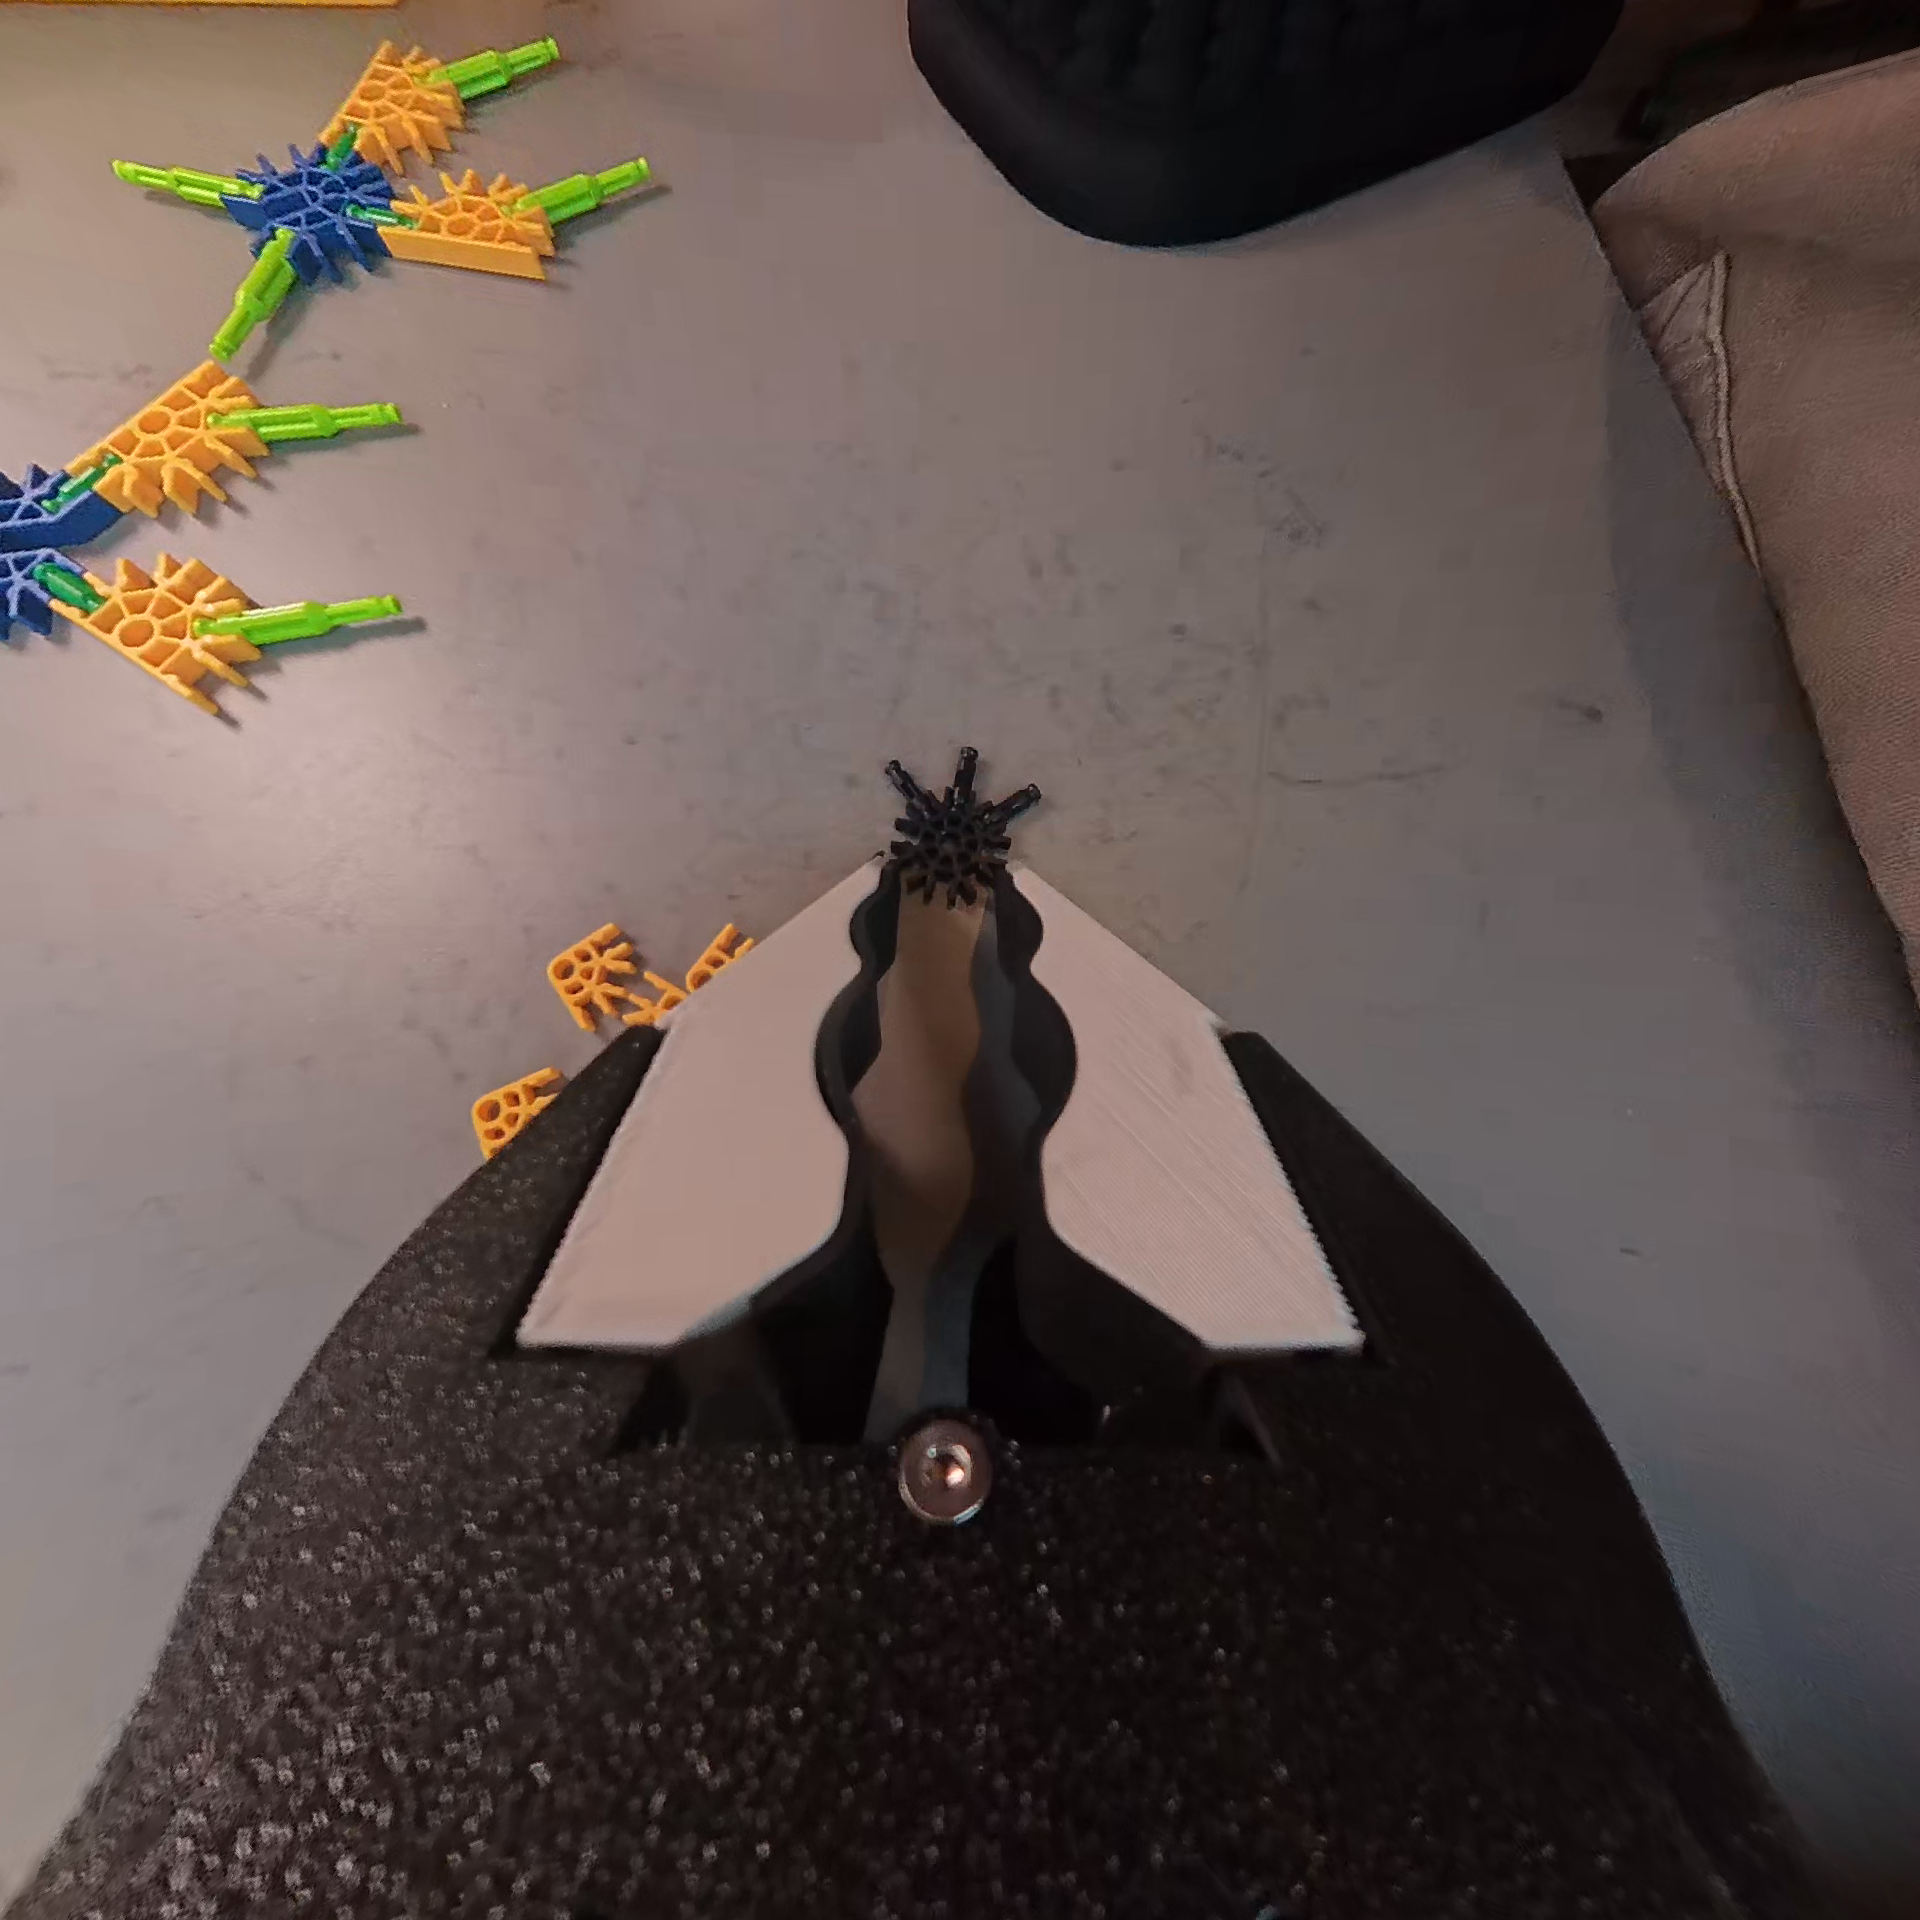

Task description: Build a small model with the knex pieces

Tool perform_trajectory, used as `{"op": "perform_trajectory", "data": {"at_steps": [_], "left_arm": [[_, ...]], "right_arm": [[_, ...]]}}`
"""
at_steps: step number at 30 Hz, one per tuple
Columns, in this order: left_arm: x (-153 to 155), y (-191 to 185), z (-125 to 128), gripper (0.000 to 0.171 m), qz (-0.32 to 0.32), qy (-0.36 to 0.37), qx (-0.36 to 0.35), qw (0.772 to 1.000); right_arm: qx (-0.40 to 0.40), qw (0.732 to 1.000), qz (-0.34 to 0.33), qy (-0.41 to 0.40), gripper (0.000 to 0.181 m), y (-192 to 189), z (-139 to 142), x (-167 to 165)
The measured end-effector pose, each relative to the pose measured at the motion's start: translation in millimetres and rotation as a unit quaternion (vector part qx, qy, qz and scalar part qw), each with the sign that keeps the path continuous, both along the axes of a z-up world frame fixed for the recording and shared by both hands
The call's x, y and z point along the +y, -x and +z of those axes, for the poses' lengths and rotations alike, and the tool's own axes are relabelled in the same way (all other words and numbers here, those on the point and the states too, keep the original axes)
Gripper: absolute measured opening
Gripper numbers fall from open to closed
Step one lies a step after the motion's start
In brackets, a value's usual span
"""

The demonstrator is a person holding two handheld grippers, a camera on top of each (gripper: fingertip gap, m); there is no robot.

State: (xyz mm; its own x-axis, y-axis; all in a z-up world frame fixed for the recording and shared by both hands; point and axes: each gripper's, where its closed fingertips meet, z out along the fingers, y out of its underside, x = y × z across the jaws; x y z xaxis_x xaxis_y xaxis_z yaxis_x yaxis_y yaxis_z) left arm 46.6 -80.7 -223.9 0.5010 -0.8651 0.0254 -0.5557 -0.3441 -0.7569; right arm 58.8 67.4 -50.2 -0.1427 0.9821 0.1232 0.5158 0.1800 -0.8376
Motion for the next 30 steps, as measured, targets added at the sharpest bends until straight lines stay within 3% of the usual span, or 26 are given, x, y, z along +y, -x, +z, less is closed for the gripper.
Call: {"op": "perform_trajectory", "data": {"at_steps": [2,4,7,11,14,17,30], "left_arm": [[0.0,0.1,0.0,0.018,0.003,-0.001,0.001,1.000],[0.1,0.2,0.1,0.019,0.006,-0.003,0.002,1.000],[0.3,0.4,0.2,0.019,0.013,-0.008,0.005,1.000],[0.6,0.7,0.6,0.019,0.029,-0.017,0.010,0.999],[0.6,1.2,0.8,0.019,0.039,-0.026,0.017,0.999],[-0.1,0.8,0.8,0.017,0.046,-0.026,0.017,0.998],[0.4,1.5,0.6,0.017,0.065,0.009,-0.006,0.998]], "right_arm": [[0.021,0.996,-0.085,-0.022,0.017,-25.2,22.0,59.0],[-0.003,0.986,-0.161,-0.028,0.018,-53.2,22.4,118.0],[-0.063,0.964,-0.258,-0.028,0.017,-90.3,-3.9,199.8],[-0.125,0.941,-0.315,0.026,0.017,-108.1,-62.1,264.0],[-0.178,0.926,-0.328,0.062,0.016,-106.9,-107.0,285.3],[-0.200,0.926,-0.314,0.069,0.015,-95.1,-133.8,296.8],[-0.220,0.942,-0.245,0.065,0.000,-58.2,-161.8,313.8]]}}
